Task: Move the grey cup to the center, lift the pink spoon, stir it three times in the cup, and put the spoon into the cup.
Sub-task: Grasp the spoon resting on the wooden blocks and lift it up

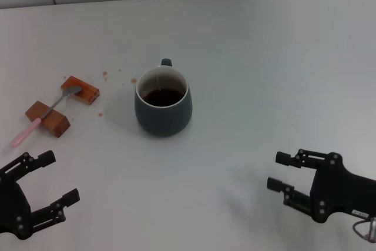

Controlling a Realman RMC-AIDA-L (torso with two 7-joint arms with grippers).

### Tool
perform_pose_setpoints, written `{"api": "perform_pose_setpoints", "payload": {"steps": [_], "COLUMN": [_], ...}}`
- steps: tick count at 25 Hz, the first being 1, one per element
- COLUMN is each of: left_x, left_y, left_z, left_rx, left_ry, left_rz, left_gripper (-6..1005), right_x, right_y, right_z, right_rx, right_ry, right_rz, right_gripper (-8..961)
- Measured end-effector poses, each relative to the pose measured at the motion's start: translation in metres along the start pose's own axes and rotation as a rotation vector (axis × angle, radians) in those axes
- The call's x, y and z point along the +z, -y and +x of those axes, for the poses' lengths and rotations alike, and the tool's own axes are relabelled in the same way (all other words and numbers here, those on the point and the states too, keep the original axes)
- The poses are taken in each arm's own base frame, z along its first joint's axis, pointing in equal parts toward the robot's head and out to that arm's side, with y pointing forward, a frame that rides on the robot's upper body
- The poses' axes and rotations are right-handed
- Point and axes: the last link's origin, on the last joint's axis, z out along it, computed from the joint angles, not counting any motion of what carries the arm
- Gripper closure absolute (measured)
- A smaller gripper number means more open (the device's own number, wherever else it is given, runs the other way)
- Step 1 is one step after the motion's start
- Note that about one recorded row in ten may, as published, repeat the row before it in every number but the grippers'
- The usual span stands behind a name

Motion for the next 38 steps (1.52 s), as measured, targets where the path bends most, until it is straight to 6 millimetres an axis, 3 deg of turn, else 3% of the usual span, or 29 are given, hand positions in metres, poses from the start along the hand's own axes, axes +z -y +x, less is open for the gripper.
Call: {"api": "perform_pose_setpoints", "payload": {"steps": [13,17,19,21,22,25,26,27,29,33,38], "left_x": [0.001,0.002,0.003,0.008,0.008,0.008,-0.001,-0.001,-0.019,-0.032,-0.034], "left_y": [0.001,0.001,0.006,0.020,0.020,0.033,0.040,0.040,0.050,0.056,0.059], "left_z": [0.000,0.002,0.010,0.022,0.022,0.028,0.033,0.033,0.036,0.032,0.014], "left_rx": [0.011,-0.032,-0.126,-0.381,-0.381,-0.630,-0.761,-0.761,-0.928,-1.126,-1.368], "left_ry": [-0.003,-0.023,-0.080,-0.166,-0.166,-0.230,-0.307,-0.307,-0.424,-0.468,-0.403], "left_rz": [0.005,0.009,0.029,0.062,0.062,0.095,0.135,0.135,0.199,0.238,0.294], "left_gripper": [154,154,154,155,155,155,155,155,155,155,155], "right_x": [0.005,0.006,0.006,0.007,0.007,0.009,0.010,0.010,0.010,0.009,0.010], "right_y": [0.000,0.000,0.001,0.001,0.001,0.002,0.003,0.003,0.003,0.005,0.008], "right_z": [0.003,0.003,0.003,0.002,0.002,0.001,0.000,0.000,0.000,0.000,-0.003], "right_rx": [0.007,0.005,0.003,0.002,0.001,-0.004,-0.006,-0.006,-0.007,-0.013,-0.023], "right_ry": [-0.039,-0.038,-0.038,-0.037,-0.037,-0.036,-0.035,-0.035,-0.036,-0.040,-0.039], "right_rz": [-0.033,-0.035,-0.037,-0.038,-0.039,-0.043,-0.046,-0.046,-0.046,-0.045,-0.050], "right_gripper": [245,246,246,245,245,245,245,246,246,246,246]}}
